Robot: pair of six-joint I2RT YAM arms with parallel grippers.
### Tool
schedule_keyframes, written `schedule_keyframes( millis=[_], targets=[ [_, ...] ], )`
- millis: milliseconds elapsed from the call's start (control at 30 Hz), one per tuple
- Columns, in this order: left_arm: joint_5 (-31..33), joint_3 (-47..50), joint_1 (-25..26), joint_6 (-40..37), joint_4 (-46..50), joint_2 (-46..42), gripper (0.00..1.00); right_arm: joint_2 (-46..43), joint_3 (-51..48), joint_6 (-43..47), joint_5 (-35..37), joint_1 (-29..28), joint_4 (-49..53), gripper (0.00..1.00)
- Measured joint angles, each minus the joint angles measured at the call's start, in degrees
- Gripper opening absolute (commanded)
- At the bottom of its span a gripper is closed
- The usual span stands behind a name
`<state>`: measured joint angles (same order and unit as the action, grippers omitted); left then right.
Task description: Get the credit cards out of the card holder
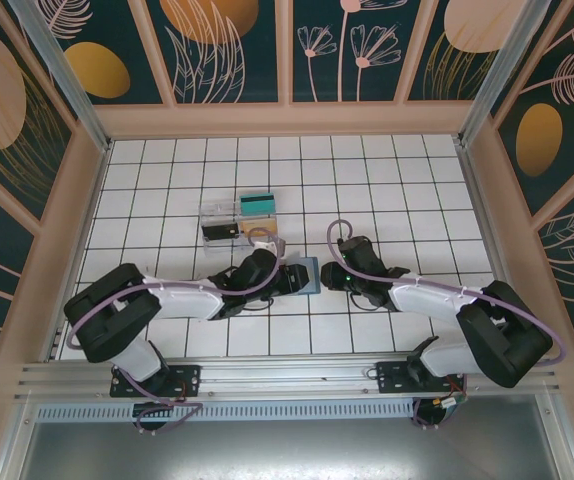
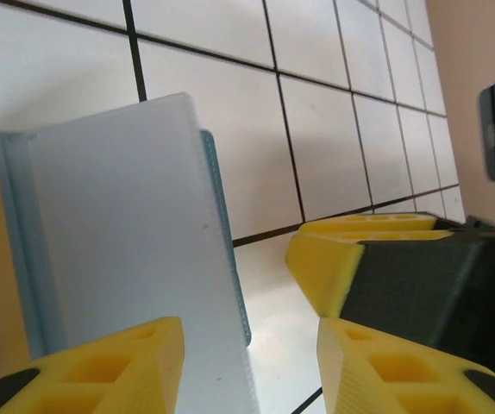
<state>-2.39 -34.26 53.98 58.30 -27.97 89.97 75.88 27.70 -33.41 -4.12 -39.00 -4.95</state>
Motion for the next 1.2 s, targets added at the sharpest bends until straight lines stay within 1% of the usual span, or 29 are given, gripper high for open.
schedule_keyframes(
  millis=[100,167,300,400,567,667,767,867,1000,1100,1200],
  targets=[
    [1.3,0.8,0.0,-0.4,0.4,-1.9,0.46,0.0,0.0,0.0,0.0,0.0,0.0,0.25],
    [1.4,0.7,0.0,-0.7,0.3,-1.4,0.44,0.0,0.0,-0.1,0.0,-0.1,0.0,0.25],
    [0.7,-0.6,0.0,-0.9,0.4,3.5,0.43,-1.2,0.0,-0.2,0.0,-0.2,0.5,0.25],
    [0.5,-2.8,0.0,-0.8,2.7,7.2,0.41,-3.1,0.0,-0.3,0.2,-0.4,1.0,0.25],
    [0.6,-4.4,0.0,-0.8,3.3,8.5,0.4,-4.7,0.0,-0.3,1.1,-0.4,1.3,0.25],
    [1.3,-3.9,0.0,-0.8,4.7,6.8,0.41,-4.7,0.0,-0.2,1.1,-0.4,1.3,0.25],
    [2.1,-2.5,0.0,-0.8,6.3,2.2,0.42,-4.5,0.1,-0.2,1.0,-0.7,1.3,0.25],
    [3.6,-1.4,-0.2,-0.9,7.5,-2.7,0.4,-3.5,0.8,-0.2,0.2,-1.8,1.0,0.25],
    [5.4,1.9,-1.9,-0.7,7.8,-7.6,0.3,-0.5,3.2,-0.2,-1.6,-3.7,0.2,0.25],
    [6.3,5.2,-3.4,-0.7,8.3,-9.0,0.22,2.3,5.4,-0.5,-3.3,-5.0,-1.1,0.25],
    [6.6,7.4,-4.5,-1.0,9.2,-9.2,0.16,5.7,7.5,-1.5,-5.2,-6.1,-2.7,0.24]
  ],
)
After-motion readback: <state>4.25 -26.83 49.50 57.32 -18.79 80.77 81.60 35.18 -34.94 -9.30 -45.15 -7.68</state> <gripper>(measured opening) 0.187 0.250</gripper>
